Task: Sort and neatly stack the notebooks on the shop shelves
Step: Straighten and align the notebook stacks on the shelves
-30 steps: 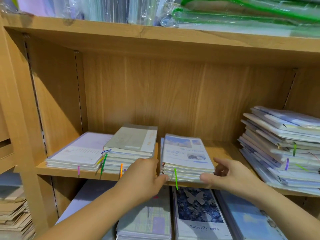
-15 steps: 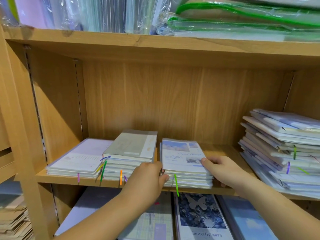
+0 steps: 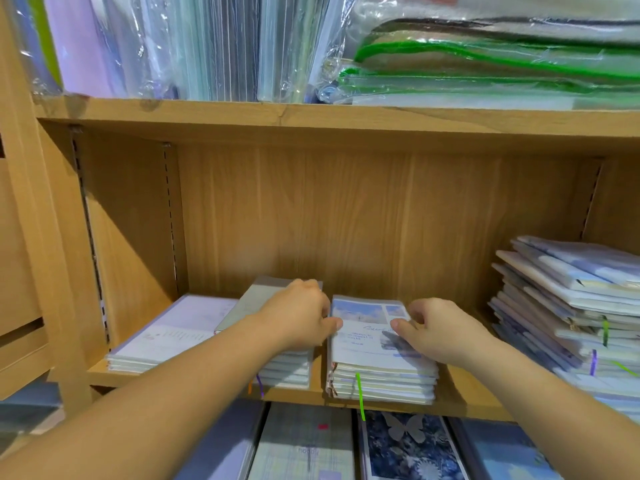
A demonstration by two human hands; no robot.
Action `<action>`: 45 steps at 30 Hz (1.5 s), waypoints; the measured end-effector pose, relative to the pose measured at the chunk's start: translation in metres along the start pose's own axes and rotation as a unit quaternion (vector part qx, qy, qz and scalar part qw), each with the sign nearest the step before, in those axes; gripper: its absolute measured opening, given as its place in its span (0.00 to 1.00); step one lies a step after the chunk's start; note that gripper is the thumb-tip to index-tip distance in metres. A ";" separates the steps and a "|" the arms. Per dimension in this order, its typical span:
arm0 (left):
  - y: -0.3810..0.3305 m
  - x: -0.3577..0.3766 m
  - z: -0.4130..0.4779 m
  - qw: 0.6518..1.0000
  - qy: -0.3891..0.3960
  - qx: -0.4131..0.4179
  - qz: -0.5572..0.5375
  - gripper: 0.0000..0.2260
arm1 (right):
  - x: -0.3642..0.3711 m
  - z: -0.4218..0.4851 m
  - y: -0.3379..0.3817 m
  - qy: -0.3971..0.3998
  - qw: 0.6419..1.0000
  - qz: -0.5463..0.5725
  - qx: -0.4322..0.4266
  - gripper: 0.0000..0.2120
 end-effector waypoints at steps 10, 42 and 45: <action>-0.007 0.029 0.007 0.985 0.105 -0.043 0.128 0.31 | 0.023 0.007 -0.004 0.090 0.992 0.037 0.079 0.32; -0.090 0.078 -0.063 0.945 -0.043 -0.024 -0.324 0.15 | 0.005 -0.107 -0.058 -0.102 0.958 0.226 0.142 0.24; -0.076 0.059 -0.044 0.971 -0.042 -0.033 -0.232 0.24 | -0.006 -0.093 -0.065 -0.065 0.970 0.196 0.126 0.27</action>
Point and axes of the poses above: each hand's wrist, its own z-axis towards the middle knuckle, its own x-axis out of the palm, y = z × x, the point moved 5 cm from there along z, towards the middle knuckle, and after that the axes turned 1 degree about y, right-handed, at the moved point
